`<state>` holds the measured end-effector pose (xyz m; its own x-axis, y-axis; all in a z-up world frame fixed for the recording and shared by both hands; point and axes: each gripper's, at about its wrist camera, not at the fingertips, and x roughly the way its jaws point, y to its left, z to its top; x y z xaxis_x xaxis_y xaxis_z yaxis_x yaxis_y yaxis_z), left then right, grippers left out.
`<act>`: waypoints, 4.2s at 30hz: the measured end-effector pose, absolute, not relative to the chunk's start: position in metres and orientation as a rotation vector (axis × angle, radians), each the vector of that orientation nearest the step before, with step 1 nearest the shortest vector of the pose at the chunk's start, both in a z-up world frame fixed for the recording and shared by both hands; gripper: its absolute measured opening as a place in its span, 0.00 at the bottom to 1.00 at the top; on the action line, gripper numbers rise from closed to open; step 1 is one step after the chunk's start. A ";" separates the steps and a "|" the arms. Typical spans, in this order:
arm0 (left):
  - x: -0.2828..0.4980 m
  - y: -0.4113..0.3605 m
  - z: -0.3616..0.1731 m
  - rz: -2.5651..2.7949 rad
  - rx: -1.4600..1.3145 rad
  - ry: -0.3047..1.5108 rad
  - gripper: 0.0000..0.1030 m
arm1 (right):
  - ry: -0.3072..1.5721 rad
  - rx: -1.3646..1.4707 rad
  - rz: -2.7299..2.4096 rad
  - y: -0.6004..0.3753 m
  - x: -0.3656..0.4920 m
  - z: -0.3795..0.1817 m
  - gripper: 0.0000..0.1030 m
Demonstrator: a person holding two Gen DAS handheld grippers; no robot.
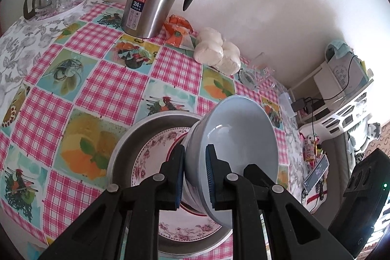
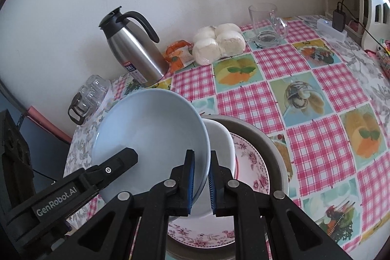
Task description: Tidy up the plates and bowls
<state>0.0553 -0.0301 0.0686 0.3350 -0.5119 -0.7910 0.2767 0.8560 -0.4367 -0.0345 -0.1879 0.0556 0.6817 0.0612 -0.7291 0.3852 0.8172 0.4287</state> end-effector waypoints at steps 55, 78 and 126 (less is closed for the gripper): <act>0.040 -0.019 0.082 -0.328 -0.134 1.008 0.86 | 0.771 0.517 -0.272 -0.202 -0.054 0.063 0.84; -0.005 0.005 0.063 -0.211 0.006 0.978 0.95 | 0.773 0.414 -0.285 -0.182 -0.106 0.042 1.00; -0.060 0.025 0.005 -0.144 0.209 1.106 0.95 | 0.889 0.383 -0.329 -0.168 -0.158 -0.005 1.00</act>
